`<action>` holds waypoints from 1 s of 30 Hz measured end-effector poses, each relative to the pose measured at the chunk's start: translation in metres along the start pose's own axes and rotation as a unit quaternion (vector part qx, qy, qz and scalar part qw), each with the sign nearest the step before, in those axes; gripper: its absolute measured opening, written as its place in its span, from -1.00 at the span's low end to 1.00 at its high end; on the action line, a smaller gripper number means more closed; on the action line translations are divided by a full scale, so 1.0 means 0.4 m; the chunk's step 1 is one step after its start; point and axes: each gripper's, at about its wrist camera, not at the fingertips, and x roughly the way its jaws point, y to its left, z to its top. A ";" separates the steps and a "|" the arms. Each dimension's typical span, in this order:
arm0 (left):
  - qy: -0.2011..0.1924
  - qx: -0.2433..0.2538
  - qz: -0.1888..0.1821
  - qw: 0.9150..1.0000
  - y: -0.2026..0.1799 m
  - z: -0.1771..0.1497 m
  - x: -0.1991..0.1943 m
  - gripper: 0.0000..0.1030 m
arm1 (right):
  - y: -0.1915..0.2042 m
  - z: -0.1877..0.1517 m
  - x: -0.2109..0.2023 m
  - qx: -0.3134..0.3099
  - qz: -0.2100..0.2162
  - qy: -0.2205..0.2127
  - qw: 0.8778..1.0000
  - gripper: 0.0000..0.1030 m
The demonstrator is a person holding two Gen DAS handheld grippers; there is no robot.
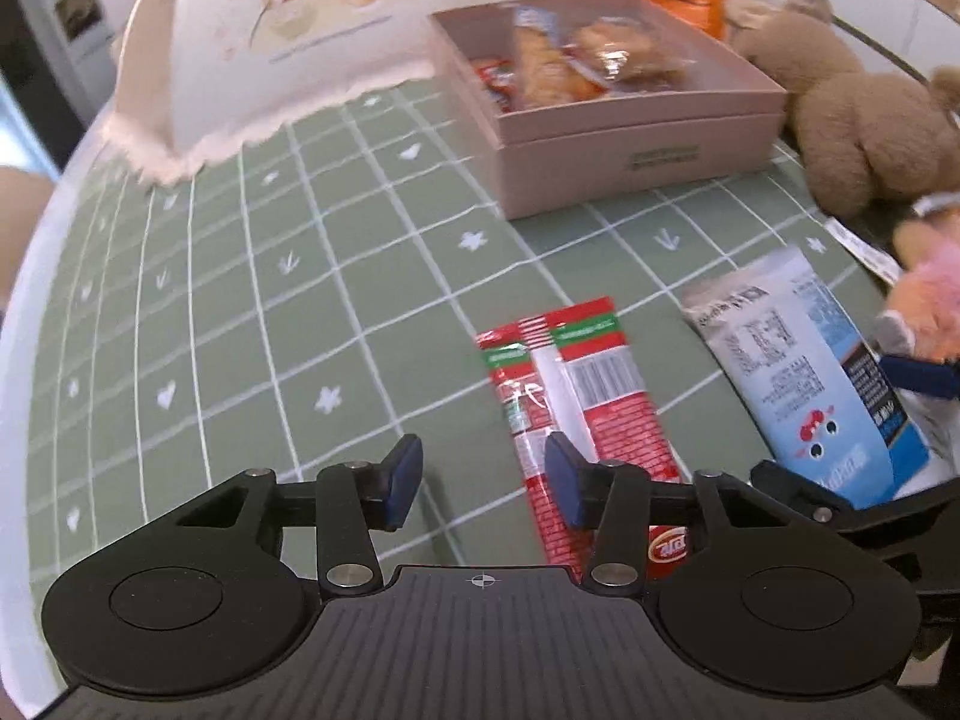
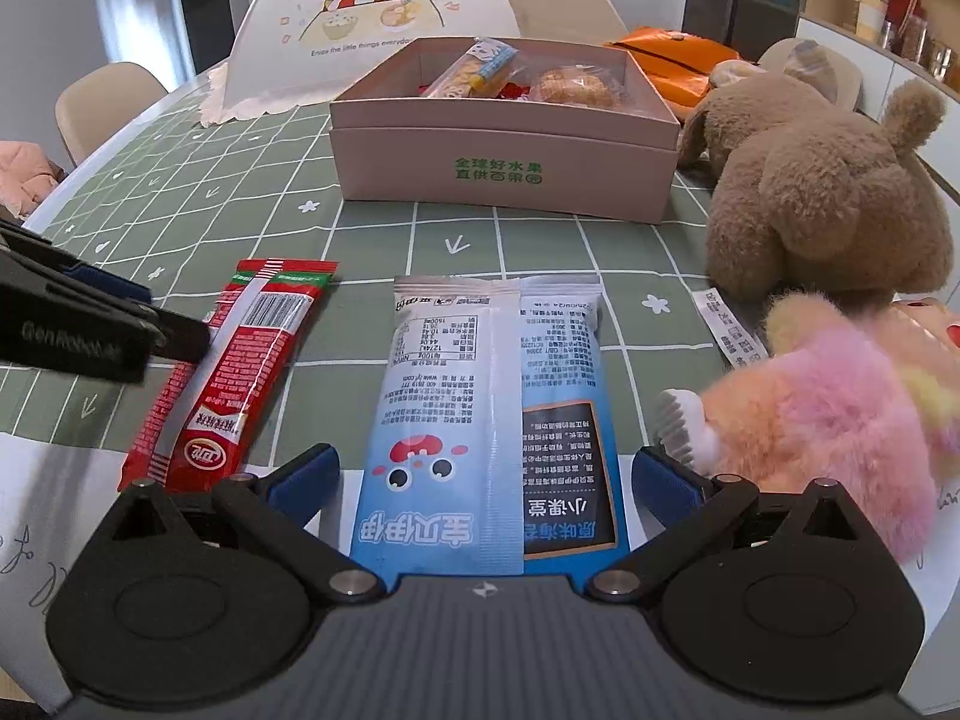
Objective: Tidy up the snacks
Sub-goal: 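Hold the red packet and blue bar above the table with both tools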
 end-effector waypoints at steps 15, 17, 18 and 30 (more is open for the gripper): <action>0.005 -0.014 -0.099 0.995 -0.086 0.029 -0.004 -0.12 | 0.005 -0.007 -0.006 0.000 -0.001 -0.002 1.000 1.00; 0.011 0.009 -0.084 0.996 -0.106 0.023 0.011 -0.08 | 0.006 -0.009 -0.007 0.000 -0.001 -0.001 1.000 1.00; 0.009 0.015 -0.078 0.997 -0.110 0.020 0.012 -0.02 | 0.006 -0.009 -0.008 -0.001 0.000 -0.001 1.000 1.00; -0.010 -0.037 -0.049 0.998 0.002 0.028 -0.010 -0.04 | 0.010 -0.018 -0.014 0.004 -0.003 -0.010 1.000 1.00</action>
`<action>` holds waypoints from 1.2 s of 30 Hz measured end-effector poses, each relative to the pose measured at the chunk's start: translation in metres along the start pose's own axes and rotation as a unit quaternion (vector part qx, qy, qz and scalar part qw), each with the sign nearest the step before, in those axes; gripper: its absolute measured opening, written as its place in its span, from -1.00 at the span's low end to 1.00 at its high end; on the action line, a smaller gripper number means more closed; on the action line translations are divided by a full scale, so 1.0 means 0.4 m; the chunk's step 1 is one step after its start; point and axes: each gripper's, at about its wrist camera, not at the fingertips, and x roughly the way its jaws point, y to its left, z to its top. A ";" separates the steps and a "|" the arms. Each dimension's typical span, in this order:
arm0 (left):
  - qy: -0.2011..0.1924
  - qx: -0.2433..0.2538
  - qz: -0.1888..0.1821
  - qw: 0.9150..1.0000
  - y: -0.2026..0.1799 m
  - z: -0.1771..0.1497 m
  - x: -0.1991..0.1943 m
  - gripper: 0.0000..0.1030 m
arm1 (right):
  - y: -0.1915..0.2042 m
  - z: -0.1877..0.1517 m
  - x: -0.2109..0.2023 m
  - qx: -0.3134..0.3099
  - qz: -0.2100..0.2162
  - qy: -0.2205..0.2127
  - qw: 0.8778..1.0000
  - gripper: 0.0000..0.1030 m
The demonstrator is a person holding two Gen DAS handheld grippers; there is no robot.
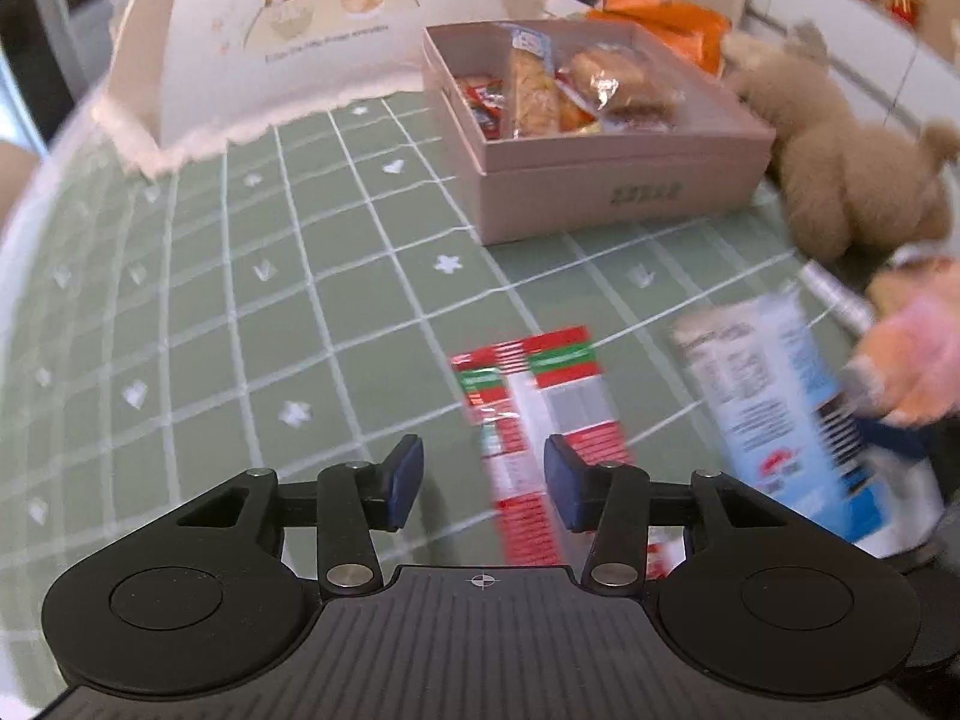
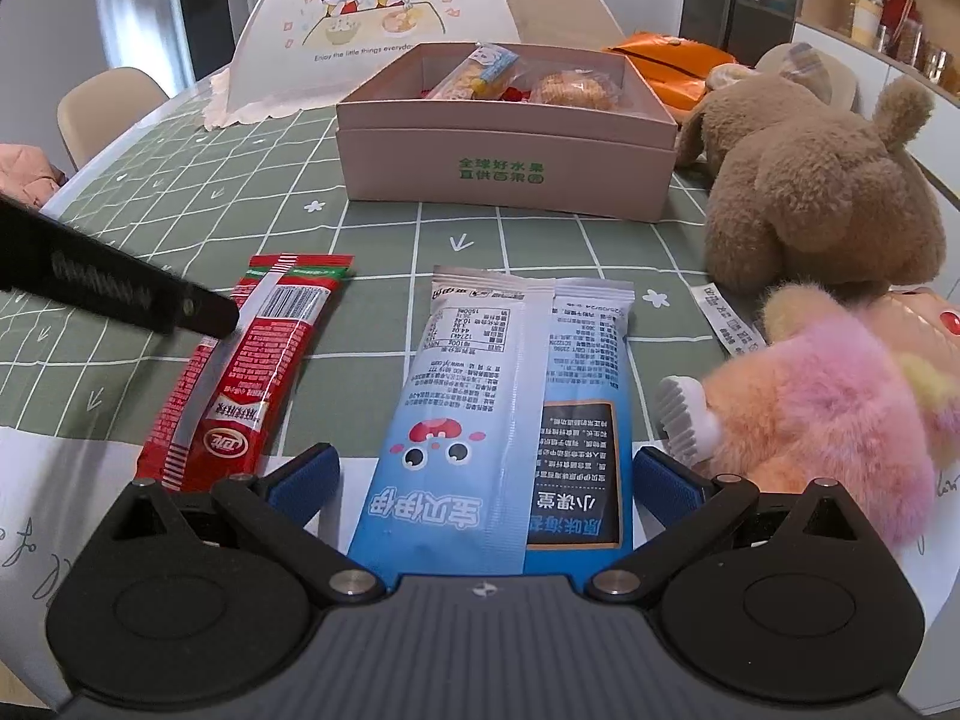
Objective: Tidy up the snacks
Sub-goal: 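Hold the red packet and blue bar above the table with both tools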
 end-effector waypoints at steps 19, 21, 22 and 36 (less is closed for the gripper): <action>0.028 0.047 -0.040 0.998 -0.047 -0.014 0.030 0.11 | 0.004 0.006 -0.001 0.006 -0.001 0.016 1.000 1.00; 0.032 0.062 -0.051 0.996 -0.057 -0.020 0.025 0.10 | 0.007 0.014 0.000 0.012 -0.006 0.031 0.999 1.00; 0.033 0.065 -0.051 0.996 -0.059 -0.021 0.025 0.10 | 0.009 0.018 0.001 0.015 -0.008 0.038 0.999 1.00; 0.028 0.026 -0.033 0.999 -0.008 -0.051 -0.001 -0.02 | 0.004 0.034 -0.029 -0.039 0.035 0.038 0.998 0.84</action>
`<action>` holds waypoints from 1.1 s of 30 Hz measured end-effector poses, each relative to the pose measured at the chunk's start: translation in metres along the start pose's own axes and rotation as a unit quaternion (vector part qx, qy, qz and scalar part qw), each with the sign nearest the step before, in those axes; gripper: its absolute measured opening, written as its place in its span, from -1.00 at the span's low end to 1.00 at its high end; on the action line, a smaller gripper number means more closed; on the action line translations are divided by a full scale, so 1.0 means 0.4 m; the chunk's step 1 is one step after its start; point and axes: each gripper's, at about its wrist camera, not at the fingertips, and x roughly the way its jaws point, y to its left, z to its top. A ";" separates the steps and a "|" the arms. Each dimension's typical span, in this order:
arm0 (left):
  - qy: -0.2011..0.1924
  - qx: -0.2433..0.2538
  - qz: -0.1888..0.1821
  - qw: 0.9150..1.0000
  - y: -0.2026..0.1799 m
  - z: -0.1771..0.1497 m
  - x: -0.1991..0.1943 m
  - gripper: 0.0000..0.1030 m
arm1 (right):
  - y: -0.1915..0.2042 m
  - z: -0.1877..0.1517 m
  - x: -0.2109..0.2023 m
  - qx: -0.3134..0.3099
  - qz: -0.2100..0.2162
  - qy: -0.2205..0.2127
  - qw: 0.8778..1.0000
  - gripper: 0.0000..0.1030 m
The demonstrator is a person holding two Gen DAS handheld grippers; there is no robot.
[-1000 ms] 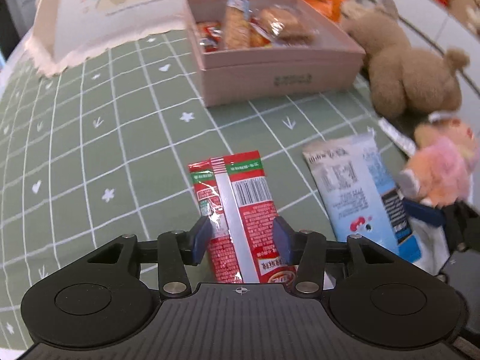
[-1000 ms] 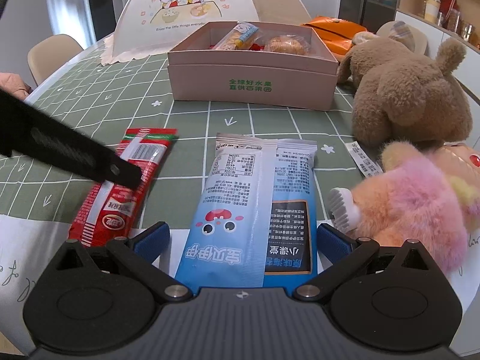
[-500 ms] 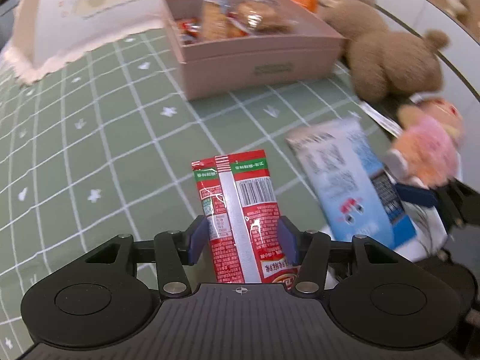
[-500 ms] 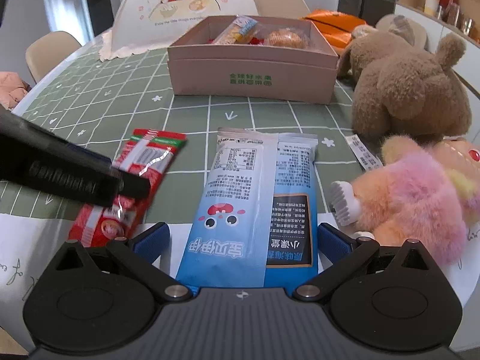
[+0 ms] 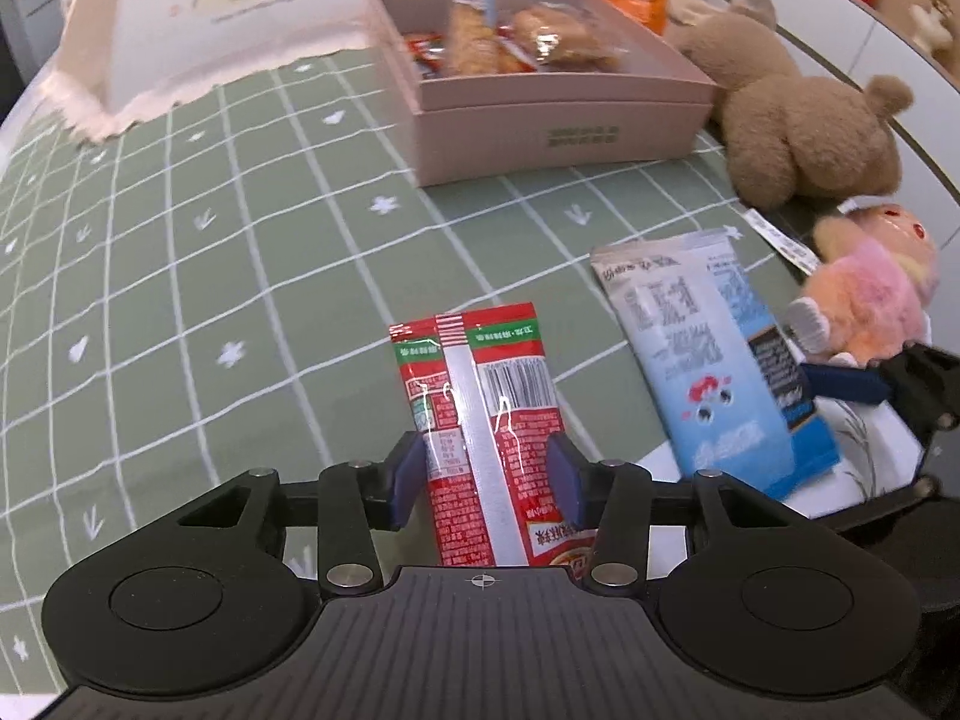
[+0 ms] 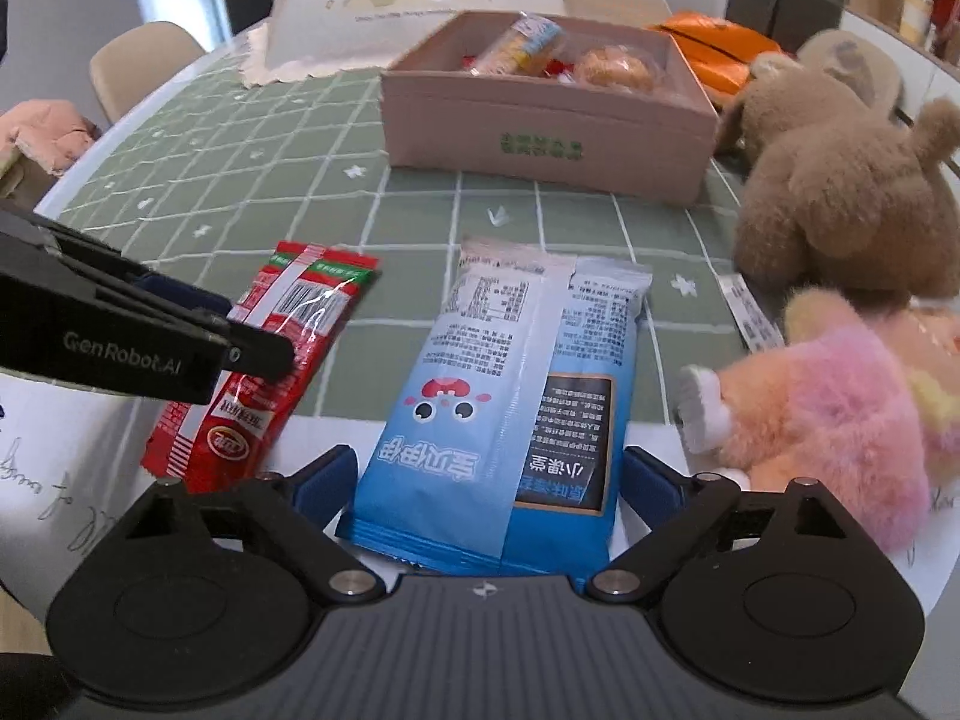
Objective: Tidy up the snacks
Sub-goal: 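Hold the red packet and blue bar above the table with both tools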
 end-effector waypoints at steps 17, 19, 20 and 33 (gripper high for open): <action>0.014 0.030 0.004 0.999 -0.011 -0.008 0.005 0.27 | -0.006 0.067 0.030 0.013 -0.024 0.010 1.000 0.52; 0.012 0.034 0.003 0.999 -0.015 -0.007 0.009 0.31 | -0.023 0.056 0.016 0.024 -0.018 0.014 0.999 0.52; 0.011 0.039 0.006 0.999 -0.019 -0.006 0.011 0.31 | -0.032 0.052 0.012 0.032 -0.006 0.018 0.999 0.52; 0.010 0.033 0.025 0.999 0.025 -0.016 -0.004 0.22 | -0.022 0.039 0.011 0.027 0.008 0.021 0.999 0.71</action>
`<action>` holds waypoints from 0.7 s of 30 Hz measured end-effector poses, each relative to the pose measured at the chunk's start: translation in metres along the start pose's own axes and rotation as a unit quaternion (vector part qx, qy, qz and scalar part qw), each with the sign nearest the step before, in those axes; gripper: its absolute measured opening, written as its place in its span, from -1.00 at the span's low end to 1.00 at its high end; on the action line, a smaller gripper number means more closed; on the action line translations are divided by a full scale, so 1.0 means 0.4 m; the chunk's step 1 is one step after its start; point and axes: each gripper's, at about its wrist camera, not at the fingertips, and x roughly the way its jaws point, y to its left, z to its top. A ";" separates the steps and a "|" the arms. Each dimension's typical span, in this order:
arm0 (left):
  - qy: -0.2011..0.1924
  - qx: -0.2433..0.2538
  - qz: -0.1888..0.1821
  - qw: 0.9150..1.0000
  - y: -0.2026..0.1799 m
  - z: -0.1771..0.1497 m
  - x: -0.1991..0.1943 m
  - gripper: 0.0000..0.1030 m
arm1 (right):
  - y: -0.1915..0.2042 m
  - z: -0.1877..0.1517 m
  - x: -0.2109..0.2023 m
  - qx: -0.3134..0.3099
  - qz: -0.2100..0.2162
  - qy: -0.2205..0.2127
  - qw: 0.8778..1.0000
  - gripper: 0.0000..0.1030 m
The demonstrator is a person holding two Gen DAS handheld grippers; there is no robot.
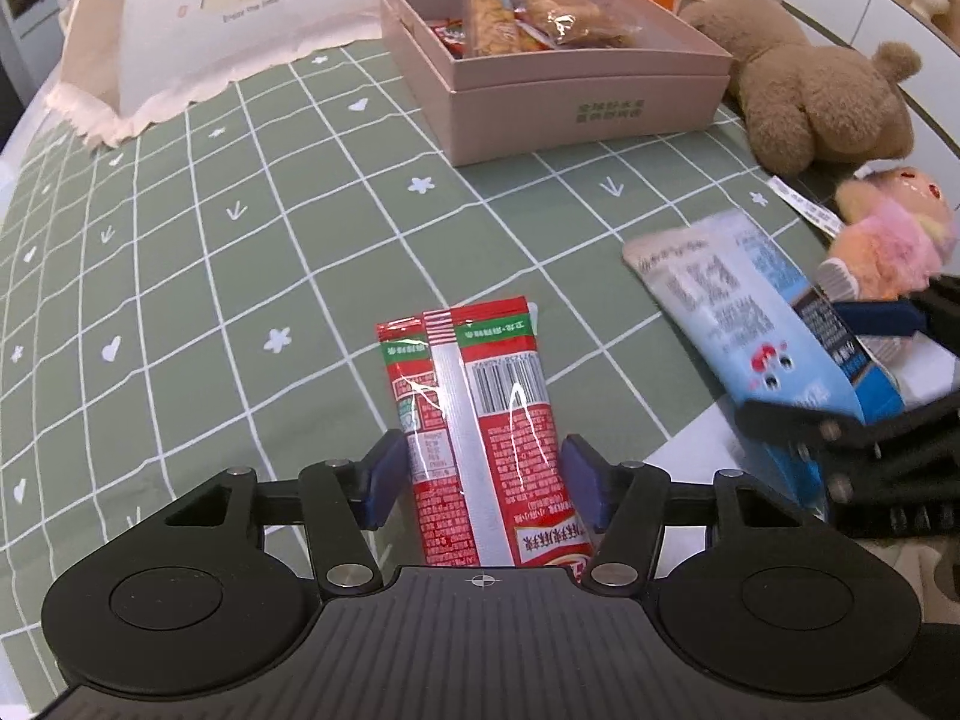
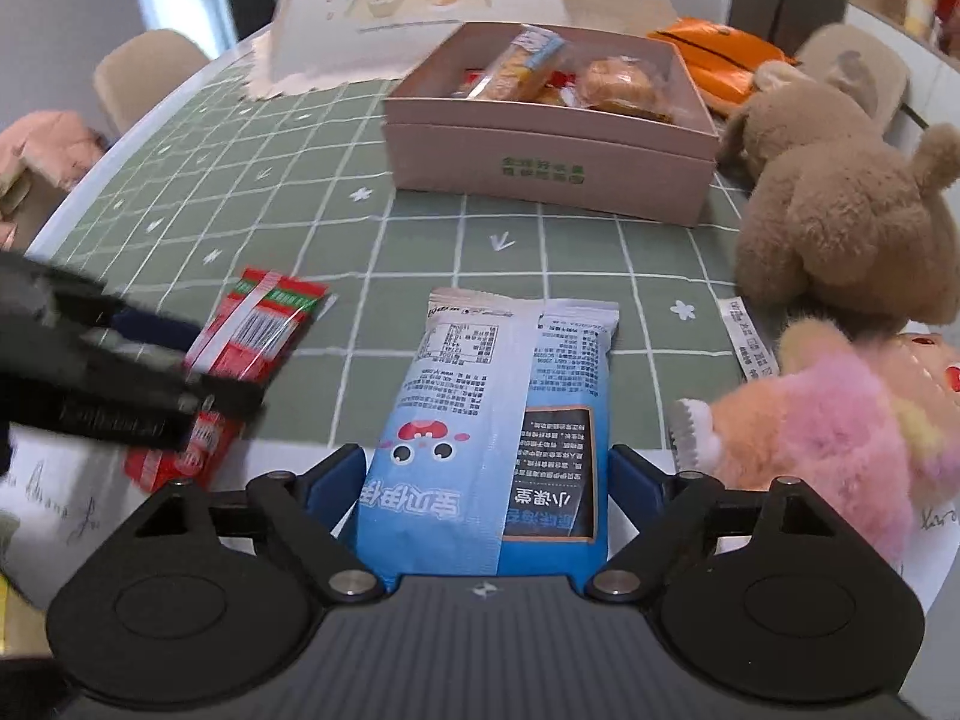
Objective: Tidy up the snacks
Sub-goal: 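Hold the red packet and blue bar above the table with both tools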
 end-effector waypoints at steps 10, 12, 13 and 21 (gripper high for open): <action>-0.005 -0.012 0.001 1.000 0.002 -0.002 0.000 0.23 | 0.011 0.043 -0.021 -0.020 0.036 -0.009 0.999 0.71; -0.006 -0.012 0.002 1.000 0.001 -0.004 -0.001 0.23 | 0.001 0.049 -0.028 -0.002 0.032 -0.023 0.999 0.71; -0.006 -0.013 0.002 1.000 0.001 -0.005 -0.001 0.23 | -0.003 0.049 -0.030 0.007 0.029 -0.030 0.999 0.71; -0.007 -0.023 -0.004 1.000 0.007 -0.009 -0.006 0.23 | -0.008 0.067 0.020 0.014 0.011 -0.010 1.000 0.71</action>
